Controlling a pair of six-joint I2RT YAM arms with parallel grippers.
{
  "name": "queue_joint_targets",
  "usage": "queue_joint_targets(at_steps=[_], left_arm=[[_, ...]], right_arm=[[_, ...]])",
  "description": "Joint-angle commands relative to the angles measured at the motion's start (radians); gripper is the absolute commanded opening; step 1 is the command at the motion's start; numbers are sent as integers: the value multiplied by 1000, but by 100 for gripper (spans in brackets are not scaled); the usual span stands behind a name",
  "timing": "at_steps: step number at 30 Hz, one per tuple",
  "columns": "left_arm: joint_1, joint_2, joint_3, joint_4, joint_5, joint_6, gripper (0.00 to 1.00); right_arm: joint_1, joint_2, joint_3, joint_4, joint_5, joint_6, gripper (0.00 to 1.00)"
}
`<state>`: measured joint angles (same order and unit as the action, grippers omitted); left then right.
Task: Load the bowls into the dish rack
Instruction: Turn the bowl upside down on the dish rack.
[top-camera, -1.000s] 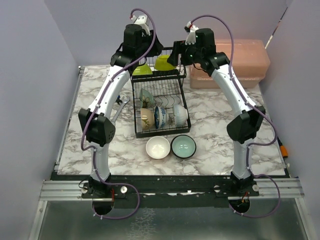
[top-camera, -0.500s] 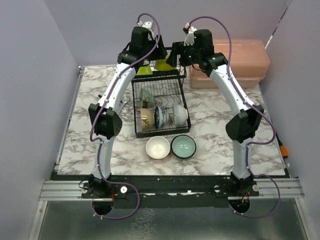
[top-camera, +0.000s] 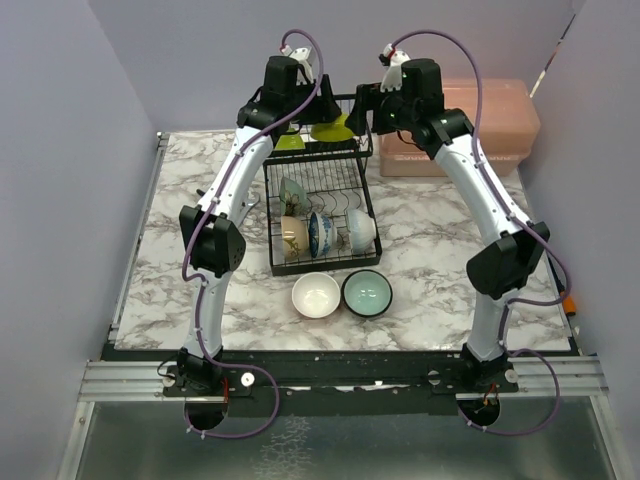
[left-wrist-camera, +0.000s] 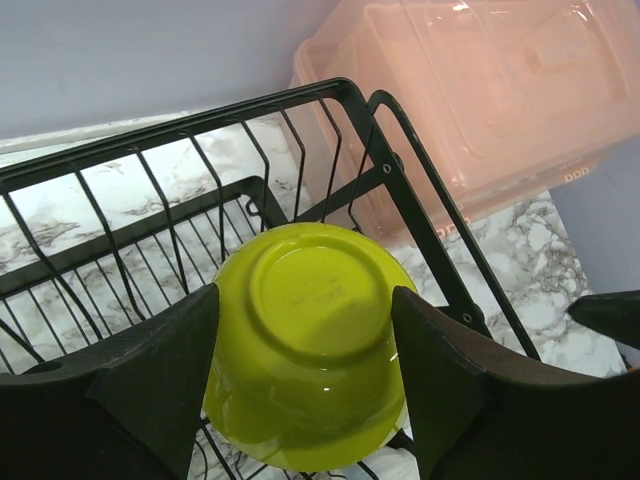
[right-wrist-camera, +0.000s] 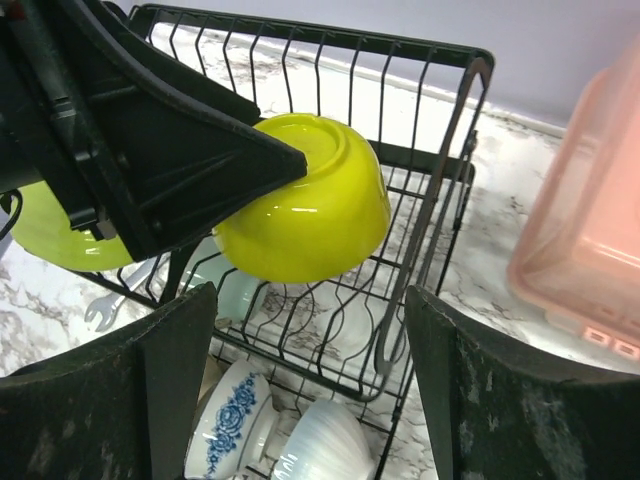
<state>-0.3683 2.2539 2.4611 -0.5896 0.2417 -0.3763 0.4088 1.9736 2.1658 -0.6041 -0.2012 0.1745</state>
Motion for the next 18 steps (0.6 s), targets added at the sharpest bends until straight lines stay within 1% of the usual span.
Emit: queue_joint_targets(at_steps=[1,5,8,16,17,18], left_arm=[[-21,16,13,-39,145,40,70],[-28,18,12,-39,208,48,71],[-31,17,7,-39,261,37,68],[-32,-16,-14,-32,236,67,64],[-32,-19,-13,-25,225,67,65],[-32,-20,-14,-17,205,62,69]], right_arm=[[-1,-81,-42,-12,87,-41,80],[-1,-104,-67,-13,92,-52,80],[-1,-111,-74,-23,89,-55,80],[-1,-112,-92,-24,68,-50,80],[-1,-110,-95,-22,57,-47,80],[-1,-110,-99,-17,49,-43,80]])
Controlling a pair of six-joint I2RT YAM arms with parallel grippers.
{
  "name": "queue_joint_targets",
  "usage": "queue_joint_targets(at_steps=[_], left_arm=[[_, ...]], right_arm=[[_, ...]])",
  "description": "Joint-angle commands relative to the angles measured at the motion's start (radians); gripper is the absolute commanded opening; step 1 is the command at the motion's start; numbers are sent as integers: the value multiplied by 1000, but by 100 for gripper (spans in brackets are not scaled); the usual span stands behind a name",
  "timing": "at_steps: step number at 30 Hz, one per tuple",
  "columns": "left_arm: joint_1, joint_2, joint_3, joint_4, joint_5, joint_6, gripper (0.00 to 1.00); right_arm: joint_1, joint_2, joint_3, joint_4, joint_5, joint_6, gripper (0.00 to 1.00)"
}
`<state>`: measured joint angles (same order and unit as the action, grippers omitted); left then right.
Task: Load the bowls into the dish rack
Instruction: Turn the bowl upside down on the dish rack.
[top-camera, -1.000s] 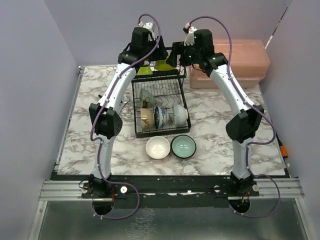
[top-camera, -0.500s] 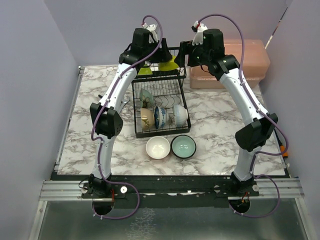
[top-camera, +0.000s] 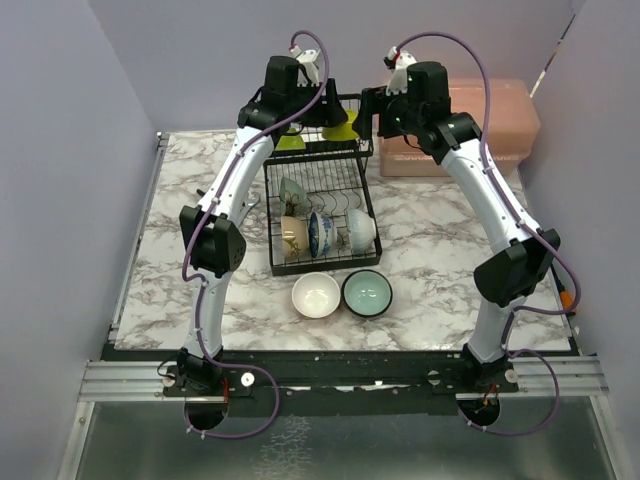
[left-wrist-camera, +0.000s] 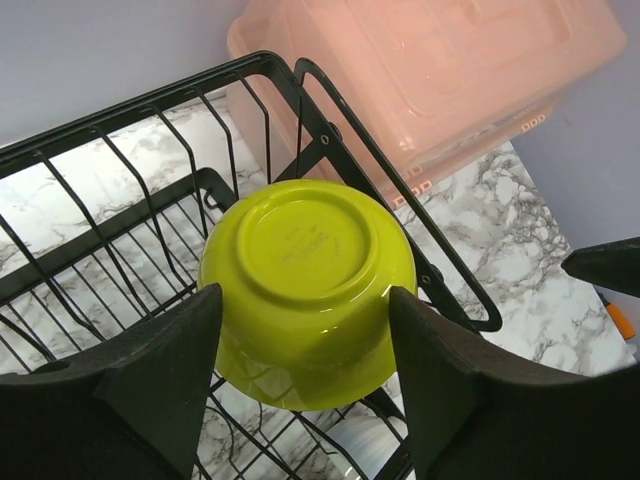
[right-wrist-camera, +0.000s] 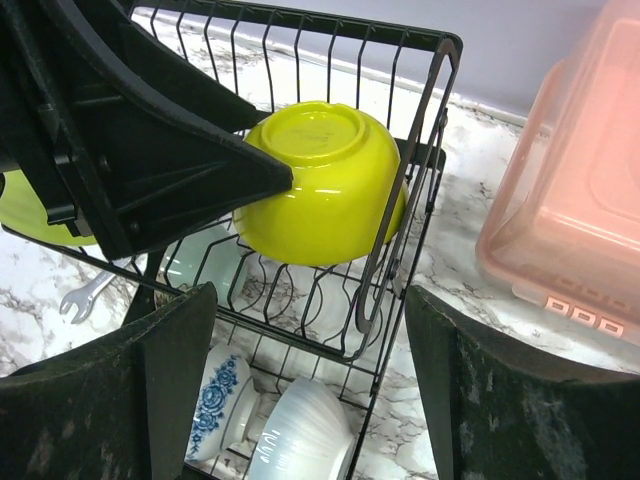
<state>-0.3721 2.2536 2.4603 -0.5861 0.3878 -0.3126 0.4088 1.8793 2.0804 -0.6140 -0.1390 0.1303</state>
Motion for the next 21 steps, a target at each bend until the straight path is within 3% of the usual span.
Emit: queue_joint_targets(at_steps=[1,6,10,16,21], left_arm=[[-29,-20,-13,-13,32,-9,71],[-40,-16,-14,19,-172,-72,87],[-44,11,4,34,-199,-102,94],[-46,62,13,46,-59,-112,97],[-50,48,-21,46,3,-58,93]], right_arm=[[-2,-16,-19,-3,-19,9,80],[-12,-11,-34,5,-11,43,80],[-27,-6,-38,9,-36,62,81],[-39,3,-51,11,-78,71,81],[-52,-7,-77,14,-90,72,80]])
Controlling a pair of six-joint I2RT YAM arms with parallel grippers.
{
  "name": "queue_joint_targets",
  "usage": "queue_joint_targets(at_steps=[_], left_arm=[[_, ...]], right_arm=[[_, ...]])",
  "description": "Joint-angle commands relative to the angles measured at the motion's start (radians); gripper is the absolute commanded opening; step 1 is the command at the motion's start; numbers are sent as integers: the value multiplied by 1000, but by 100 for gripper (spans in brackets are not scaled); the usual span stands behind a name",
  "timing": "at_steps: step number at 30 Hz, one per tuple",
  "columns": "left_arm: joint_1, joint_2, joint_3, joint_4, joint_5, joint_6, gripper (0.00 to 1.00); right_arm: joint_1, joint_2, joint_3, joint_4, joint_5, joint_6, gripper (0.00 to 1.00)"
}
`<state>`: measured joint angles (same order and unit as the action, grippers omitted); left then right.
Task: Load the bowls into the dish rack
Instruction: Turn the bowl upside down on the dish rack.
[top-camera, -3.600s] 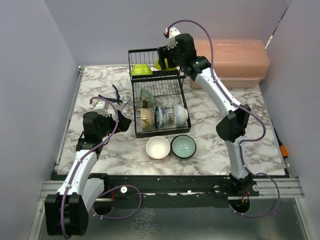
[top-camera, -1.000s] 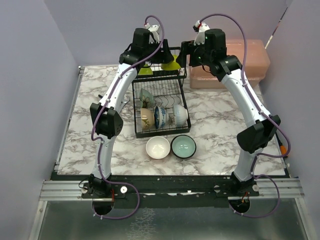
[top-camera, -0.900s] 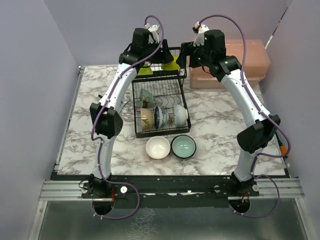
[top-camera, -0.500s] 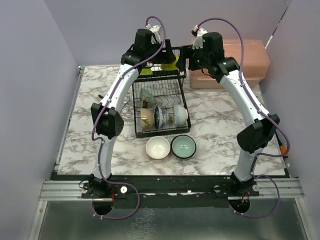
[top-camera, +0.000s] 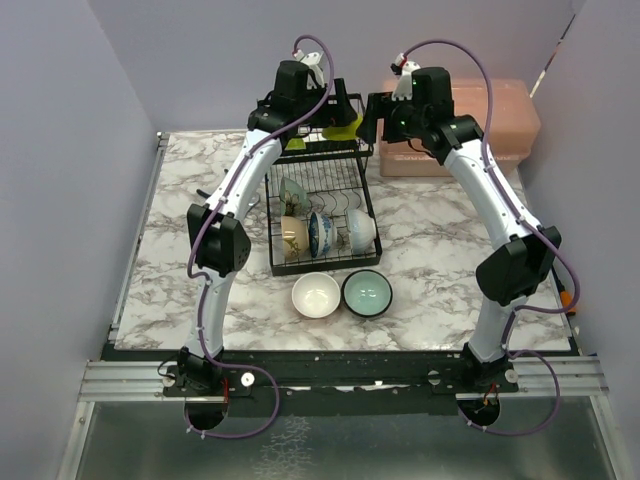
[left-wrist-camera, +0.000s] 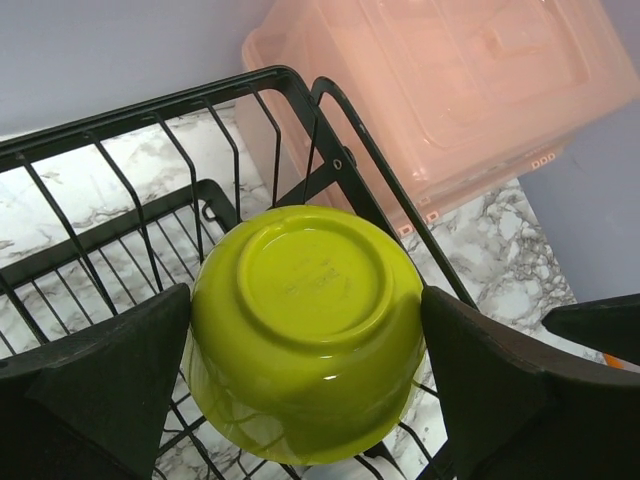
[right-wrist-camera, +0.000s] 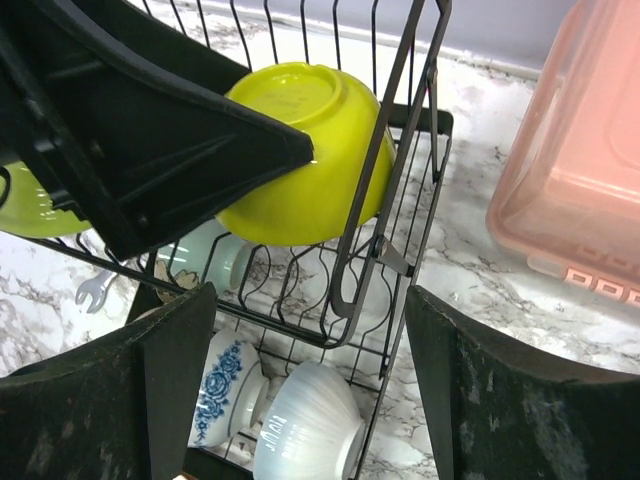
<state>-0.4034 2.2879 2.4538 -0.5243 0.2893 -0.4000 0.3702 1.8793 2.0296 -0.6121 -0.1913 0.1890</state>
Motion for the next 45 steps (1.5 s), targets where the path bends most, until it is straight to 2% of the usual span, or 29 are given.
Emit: queue_joint_targets(at_steps=[1,6,12,19,22,27,31,40,45], left_arm=[[-19,3,-28,-16,95,44,90],[-18,-52,-67,-16,57,88,84],[-17,-63,-65,-17,111,83,70],[-9,-90,-98,-26,131,55,68],[-3,-97,-102,-26,135,37,70],[24,-99,-96,-24,81,-26,84],[44,-82,-94,5,128,-82,88],[46,2,-68,23,218,-125,89],[46,8,-66,37,285,-142,83]], right_arm=[[-16,-8,-31,13,-43,15,81],[-39,2,-52,42,-112,43,80],[-55,53,-5,83,-207,70,79],[-57,115,75,78,-240,69,77],[-59,136,83,97,-243,69,77],[-60,169,92,159,-288,72,74],[-60,183,93,191,-313,80,71],[-60,204,86,227,-354,95,71],[-60,201,85,246,-400,117,71]])
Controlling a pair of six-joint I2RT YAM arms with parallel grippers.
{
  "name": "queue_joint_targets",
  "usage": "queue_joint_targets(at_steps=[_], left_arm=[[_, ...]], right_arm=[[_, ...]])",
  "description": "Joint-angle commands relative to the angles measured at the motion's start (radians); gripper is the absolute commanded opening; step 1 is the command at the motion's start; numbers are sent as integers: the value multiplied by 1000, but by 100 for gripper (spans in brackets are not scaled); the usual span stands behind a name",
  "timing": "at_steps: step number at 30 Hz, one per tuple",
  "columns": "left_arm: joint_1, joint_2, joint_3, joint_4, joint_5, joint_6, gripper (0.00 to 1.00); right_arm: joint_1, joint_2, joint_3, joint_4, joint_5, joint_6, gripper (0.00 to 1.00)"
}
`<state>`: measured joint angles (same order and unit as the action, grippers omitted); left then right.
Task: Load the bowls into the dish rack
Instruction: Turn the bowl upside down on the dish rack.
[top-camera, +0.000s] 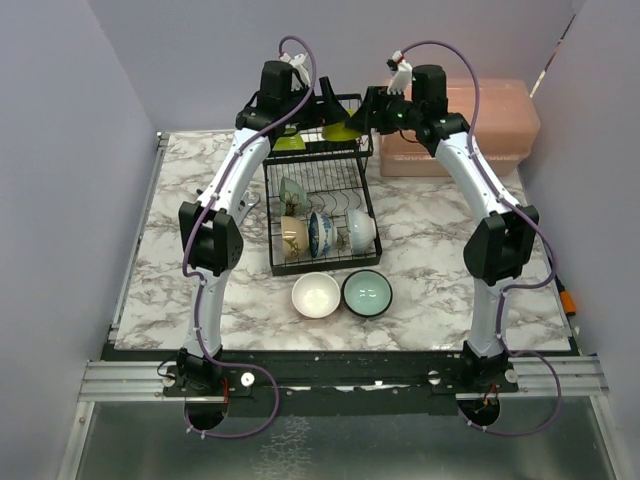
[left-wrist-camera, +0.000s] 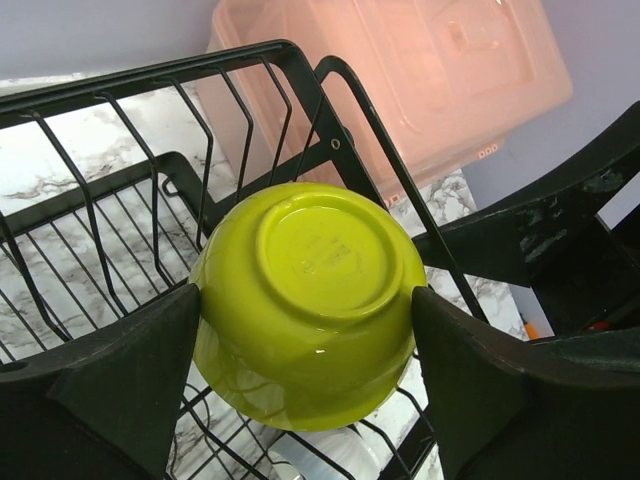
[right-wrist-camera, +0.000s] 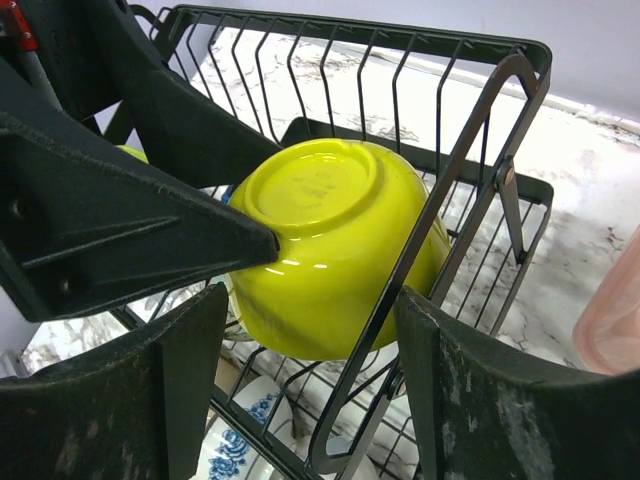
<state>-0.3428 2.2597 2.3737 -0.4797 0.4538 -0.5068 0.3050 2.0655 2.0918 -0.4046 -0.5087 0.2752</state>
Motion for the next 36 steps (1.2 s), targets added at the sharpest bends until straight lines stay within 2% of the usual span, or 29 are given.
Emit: queue_joint_targets(at_steps=[1,13,21,29,36], left_arm=[[-15,32,14,-5,135,-38,82],[-14,-25,-28,32,208,-64,77],[-13,-71,-51,33,245,-71,72],[-13,-142,-102,45,259,-75,72],[-13,-208,-178,46,214,-38,71]], right_arm=[[5,10,17,47,-98,40,71],[5,-39,-41,88,-341,113,67],[5,-95,-75,76,-375,61,65],[5,-122,-112,161,-471,108,65],[5,-155,-133,151,-399,76,65]])
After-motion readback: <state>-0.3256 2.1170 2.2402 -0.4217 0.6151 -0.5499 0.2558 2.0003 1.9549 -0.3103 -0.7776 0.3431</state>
